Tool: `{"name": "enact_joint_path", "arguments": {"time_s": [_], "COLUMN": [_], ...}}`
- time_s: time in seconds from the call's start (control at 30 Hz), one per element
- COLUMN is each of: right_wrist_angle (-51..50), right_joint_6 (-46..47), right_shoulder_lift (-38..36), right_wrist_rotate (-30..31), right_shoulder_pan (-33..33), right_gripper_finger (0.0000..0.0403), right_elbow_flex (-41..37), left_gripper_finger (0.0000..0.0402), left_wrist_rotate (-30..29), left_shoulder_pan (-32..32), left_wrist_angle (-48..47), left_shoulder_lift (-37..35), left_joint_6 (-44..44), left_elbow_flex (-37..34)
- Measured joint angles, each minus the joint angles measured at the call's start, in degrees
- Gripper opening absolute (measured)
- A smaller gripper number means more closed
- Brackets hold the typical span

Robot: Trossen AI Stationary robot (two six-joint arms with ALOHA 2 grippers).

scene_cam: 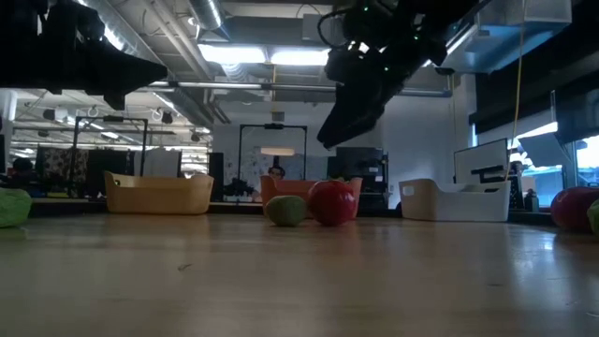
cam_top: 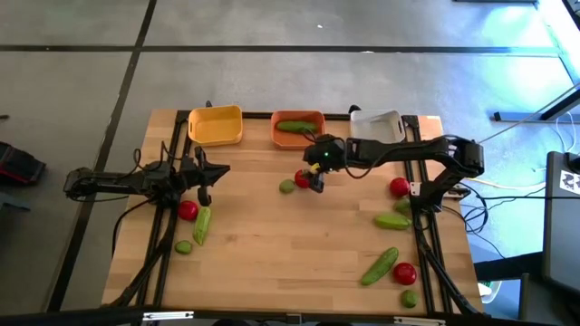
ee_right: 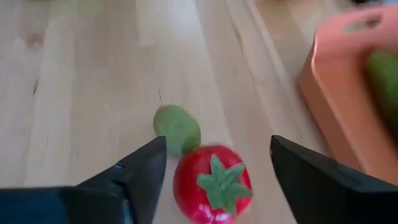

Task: Sort produce into baskets
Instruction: Put the tomato into the white bin

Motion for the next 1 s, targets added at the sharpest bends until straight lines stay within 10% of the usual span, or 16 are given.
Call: {"name": "enact_joint_path", "arguments": {"time_s": [0.3,1.0], "right_wrist_angle": [-0.8,0.1], "right_joint_6": [1.1,1.1], "right_shoulder_lift": [3.4,11.1], "right_wrist_rotate": [2.7,2.8], "right_shoulder_pan": [0.0,0.0], "right_gripper_finger": [0.0376,0.0383], "right_elbow_flex": [0.0,0.0], "left_gripper_finger": [0.0017,0.0017], "left_wrist_rotate": [0.0,0.0], "left_shoulder_pan": [0.0,0.0], "left_wrist_angle": [0.5,0.6], "left_shoulder_lift": [0.3,0.7], "left_joint_6": [-0.2,-0.3], "left_elbow_flex": [0.0,0.0]}}
